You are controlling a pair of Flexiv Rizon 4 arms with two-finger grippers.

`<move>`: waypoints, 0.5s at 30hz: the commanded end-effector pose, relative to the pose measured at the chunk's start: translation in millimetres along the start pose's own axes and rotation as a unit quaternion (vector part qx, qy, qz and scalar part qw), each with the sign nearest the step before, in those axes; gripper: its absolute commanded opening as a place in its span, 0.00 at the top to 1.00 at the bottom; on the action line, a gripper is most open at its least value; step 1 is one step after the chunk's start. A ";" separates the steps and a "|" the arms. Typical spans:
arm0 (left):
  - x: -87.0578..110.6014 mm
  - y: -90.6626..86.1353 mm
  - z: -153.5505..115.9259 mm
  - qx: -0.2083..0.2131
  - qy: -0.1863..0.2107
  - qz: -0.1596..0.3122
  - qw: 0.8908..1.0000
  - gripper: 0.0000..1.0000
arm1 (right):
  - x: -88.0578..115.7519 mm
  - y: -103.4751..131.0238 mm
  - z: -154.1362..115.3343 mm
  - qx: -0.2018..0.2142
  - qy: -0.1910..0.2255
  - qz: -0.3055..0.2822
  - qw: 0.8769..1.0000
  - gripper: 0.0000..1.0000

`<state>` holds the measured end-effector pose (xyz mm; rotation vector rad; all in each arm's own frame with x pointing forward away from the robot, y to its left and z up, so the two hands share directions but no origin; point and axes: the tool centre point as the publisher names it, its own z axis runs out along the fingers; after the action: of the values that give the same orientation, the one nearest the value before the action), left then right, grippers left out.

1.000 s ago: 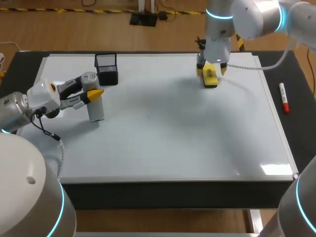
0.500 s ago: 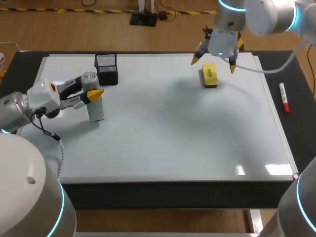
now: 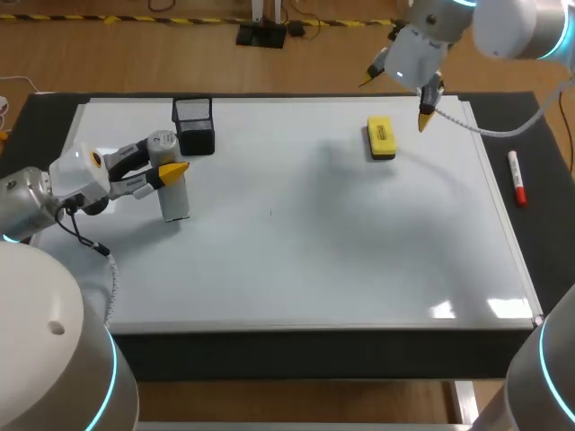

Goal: Pick up the inspection probe, press it on each red-marked spot on the whiteboard one by one, put down the probe, pick up the eraser, and wipe off all the red marks.

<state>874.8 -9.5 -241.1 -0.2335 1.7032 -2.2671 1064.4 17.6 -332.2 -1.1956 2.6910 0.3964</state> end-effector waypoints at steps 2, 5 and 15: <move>0.5 -1.2 -0.3 0.000 0.000 0.000 1.000 1.00 | 1.3 -2.7 -16.7 -0.015 -0.035 0.042 0.998 0.00; 0.5 -1.2 -0.3 0.000 0.000 0.000 1.000 1.00 | 1.7 -5.3 -27.2 -0.029 -0.061 0.069 0.995 0.00; 0.5 -1.2 -0.3 0.000 0.000 0.000 1.000 1.00 | -4.7 -12.8 -57.5 -0.068 -0.076 0.148 0.984 0.00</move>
<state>874.9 -9.6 -241.1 -0.2334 1.7031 -2.2673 1071.1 -2.7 -286.6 -0.7498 2.7202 0.6889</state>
